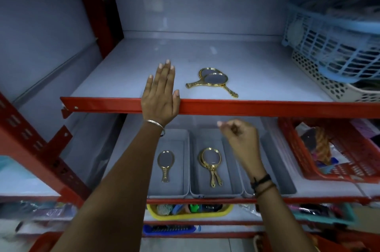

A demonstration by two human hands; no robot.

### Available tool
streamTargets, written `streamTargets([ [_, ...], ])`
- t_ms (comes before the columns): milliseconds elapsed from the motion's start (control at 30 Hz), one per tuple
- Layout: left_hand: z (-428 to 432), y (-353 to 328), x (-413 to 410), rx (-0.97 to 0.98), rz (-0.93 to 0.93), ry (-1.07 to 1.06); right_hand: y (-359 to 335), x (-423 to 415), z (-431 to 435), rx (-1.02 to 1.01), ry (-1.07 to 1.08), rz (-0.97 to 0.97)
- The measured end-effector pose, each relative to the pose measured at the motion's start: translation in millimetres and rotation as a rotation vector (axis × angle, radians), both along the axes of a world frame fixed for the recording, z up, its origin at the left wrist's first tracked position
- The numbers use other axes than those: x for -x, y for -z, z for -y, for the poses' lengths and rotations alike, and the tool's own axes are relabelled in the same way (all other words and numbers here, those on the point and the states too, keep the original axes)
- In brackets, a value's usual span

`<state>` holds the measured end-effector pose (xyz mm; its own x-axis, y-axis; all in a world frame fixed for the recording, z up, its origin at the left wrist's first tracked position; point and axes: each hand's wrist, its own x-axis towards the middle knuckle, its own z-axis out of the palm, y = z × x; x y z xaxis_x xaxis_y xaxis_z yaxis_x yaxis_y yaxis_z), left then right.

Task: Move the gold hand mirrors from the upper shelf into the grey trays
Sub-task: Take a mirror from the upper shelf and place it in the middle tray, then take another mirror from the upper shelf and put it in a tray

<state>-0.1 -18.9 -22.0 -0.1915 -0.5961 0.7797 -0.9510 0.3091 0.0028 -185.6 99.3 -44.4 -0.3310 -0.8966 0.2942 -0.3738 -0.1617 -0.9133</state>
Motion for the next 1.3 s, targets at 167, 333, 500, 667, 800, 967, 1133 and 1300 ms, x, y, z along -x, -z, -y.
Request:
streamTargets([
  [167, -2, -5, 1, -0.039, -0.006, 0.003, -82, -6, 51, 0.156, 0.069, -0.213],
  [333, -3, -8, 0, -0.029, -0.016, 0.025, -93, -8, 109, -0.240, 0.218, -0.441],
  [500, -2, -9, 0, -0.017, -0.007, 0.022, -86, -36, 140, -0.358, 0.164, -0.802],
  [667, -1, -9, -1, -0.014, -0.006, 0.030, -89, -38, 155, -0.452, 0.167, -0.831],
  [800, 0, -8, -3, -0.027, -0.008, 0.034, -89, -37, 155, -0.532, 0.165, -0.660],
  [967, -3, -10, -2, -0.088, -0.011, 0.043, -92, -26, 140, -0.530, 0.141, -0.176],
  [1133, -7, -17, -4, -0.154, -0.023, 0.061, -95, -11, 121, -0.417, -0.050, 0.416],
  [1300, -13, -21, -14, -0.173, -0.048, 0.077, -109, -11, 73, -0.265, -0.203, 0.504],
])
